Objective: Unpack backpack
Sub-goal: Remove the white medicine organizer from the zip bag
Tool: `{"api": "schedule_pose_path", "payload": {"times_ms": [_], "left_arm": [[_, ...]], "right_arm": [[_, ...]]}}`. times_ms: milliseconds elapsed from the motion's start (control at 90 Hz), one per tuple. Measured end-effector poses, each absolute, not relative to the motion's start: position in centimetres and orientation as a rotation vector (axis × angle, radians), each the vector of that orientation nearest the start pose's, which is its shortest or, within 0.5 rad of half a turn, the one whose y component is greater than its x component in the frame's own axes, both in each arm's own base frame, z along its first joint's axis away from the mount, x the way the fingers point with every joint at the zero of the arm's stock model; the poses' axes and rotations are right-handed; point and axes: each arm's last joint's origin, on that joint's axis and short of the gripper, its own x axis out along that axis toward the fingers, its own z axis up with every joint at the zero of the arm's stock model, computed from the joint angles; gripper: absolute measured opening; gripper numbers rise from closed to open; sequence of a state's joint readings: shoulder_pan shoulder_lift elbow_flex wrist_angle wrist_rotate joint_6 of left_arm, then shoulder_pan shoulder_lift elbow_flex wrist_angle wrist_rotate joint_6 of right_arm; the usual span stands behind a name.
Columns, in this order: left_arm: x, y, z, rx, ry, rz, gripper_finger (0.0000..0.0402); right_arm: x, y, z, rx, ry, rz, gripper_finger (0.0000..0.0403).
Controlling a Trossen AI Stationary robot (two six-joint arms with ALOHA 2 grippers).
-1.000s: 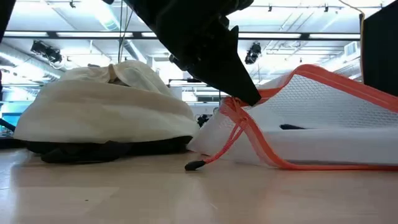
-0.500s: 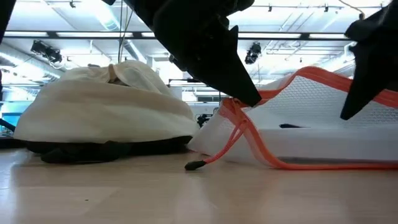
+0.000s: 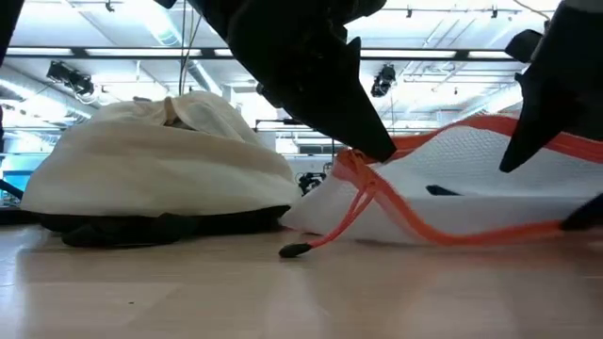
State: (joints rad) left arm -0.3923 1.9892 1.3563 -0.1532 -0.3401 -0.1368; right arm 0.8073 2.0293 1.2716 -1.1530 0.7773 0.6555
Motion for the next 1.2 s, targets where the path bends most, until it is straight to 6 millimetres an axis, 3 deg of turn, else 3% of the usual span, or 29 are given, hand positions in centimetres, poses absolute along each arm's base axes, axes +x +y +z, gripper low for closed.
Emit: {"api": "schedule_pose_path", "payload": {"times_ms": [256,533,867,1200], "left_arm": [[39.9,-15.5,18.1,0.15,0.734,-0.002,0.0],[39.9,-15.5,18.1,0.15,0.734,-0.002,0.0],[39.9,-15.5,18.1,0.153,0.734,-0.003,0.0],[40.1,-15.6,19.0,0.178,0.753,-0.019,0.0]], "right_arm": [[24.4,22.2,13.4,-0.782,1.209,-0.384,0.0208],[26.1,24.0,15.7,-0.717,1.125,-0.329,0.0194],[27.0,22.2,13.2,-0.655,1.159,-0.305,0.0194],[27.1,20.8,12.5,-0.667,1.196,-0.334,0.0196]]}}
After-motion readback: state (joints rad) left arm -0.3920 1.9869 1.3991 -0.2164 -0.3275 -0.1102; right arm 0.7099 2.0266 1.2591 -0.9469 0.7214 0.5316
